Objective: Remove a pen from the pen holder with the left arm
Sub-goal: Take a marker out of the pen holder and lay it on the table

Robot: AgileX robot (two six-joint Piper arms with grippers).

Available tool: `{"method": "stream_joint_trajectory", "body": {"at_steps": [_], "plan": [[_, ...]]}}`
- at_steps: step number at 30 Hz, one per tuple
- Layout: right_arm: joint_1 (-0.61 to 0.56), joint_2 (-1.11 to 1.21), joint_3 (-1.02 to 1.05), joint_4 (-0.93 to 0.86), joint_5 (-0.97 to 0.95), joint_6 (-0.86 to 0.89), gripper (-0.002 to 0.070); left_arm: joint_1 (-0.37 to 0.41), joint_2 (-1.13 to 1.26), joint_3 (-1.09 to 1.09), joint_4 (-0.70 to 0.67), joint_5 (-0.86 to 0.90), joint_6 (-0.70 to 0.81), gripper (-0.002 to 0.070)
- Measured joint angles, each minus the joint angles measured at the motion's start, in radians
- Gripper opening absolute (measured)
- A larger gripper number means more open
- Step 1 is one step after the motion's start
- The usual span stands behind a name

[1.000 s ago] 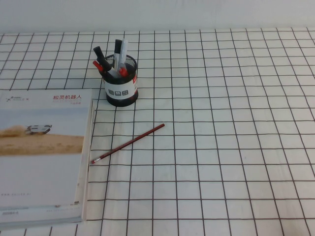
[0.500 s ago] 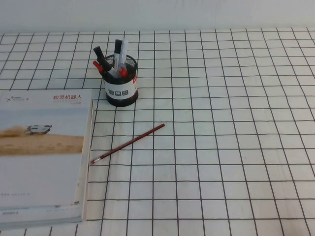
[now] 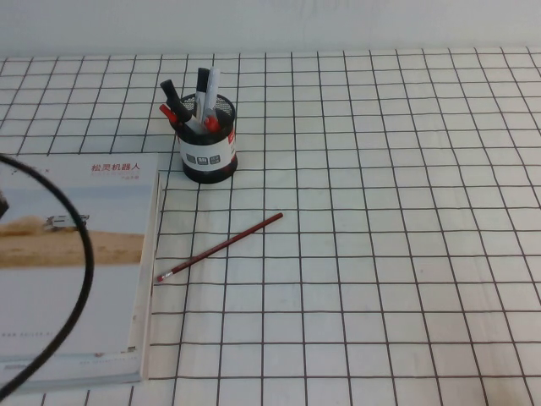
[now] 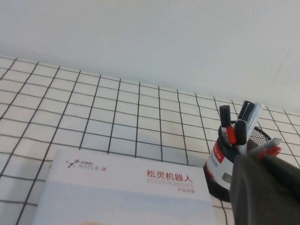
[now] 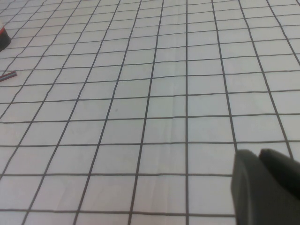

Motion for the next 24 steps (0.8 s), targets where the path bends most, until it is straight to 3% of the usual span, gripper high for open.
{"method": "stream_joint_trajectory", "body": {"at_steps": [11,18,24], "plan": [[0.0,0.0,0.0,0.0,0.0,0.0,-0.0015,-0.253,0.342,-0.058,0.0,-0.371,0.036,-0.0003],[0.0,0.0,0.0,0.0,0.0,0.0,-0.0015,-0.275,0.528,-0.088,0.05,-0.497,-0.017,0.0006],[0.0,0.0,0.0,0.0,0.0,0.0,-0.0015,-0.275,0.661,-0.133,0.145,-0.536,-0.117,0.0168]]}}
